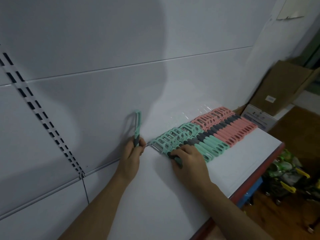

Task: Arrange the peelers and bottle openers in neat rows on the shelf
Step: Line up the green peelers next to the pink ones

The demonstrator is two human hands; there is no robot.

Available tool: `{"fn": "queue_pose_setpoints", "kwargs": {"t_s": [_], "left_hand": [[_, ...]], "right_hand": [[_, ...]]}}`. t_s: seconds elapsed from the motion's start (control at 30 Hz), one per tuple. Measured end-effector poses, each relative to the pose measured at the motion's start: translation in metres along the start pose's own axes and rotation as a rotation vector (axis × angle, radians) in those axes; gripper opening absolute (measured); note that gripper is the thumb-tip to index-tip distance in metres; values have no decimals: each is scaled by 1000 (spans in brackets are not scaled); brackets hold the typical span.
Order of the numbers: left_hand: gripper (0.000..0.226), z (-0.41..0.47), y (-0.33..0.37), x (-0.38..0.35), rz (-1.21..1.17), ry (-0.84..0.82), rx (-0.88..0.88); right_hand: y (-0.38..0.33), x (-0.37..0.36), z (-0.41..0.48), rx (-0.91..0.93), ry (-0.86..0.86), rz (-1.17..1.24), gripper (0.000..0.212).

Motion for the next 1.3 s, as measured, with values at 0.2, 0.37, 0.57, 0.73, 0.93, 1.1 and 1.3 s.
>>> {"fn": "queue_pose_setpoints", "kwargs": {"t_s": [0.2,0.37,0.57,0.73,0.93,1.1,1.3], "left_hand": [[23,-1,0,-5,-20,-67,-58],[22,-1,-5,-7,-7,-78,-20],[18,0,3,-8,30,-73,-59],[23,-4,9,-6,83,-92,-75],[26,-13,26,-25,115,-288,-157],[29,-13,40,-13,464,-186,-316],[17,-16,20,10,936,48,-269]], "right_hand": [[5,-4,2,-63,39,13,10],[6,-7,2,-48,51,-5,9],[6,-9,4,-22,65,-31,10],[-1,-7,3,-31,110,-5,18],[-38,-2,27,-107,12,531,23],[-33,1,27,-351,140,1025,10],[-15,9,13,-141,27,170,26]]}}
Point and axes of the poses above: each hand's wrist, its own z-axis towards the middle knuckle, its own x-axis out of the back of the hand, y = z × x, the point moved 4 cm from there along z, towards the middle knuckle, and after that the axes turned 14 degrees about z, right-handed, at the moved point
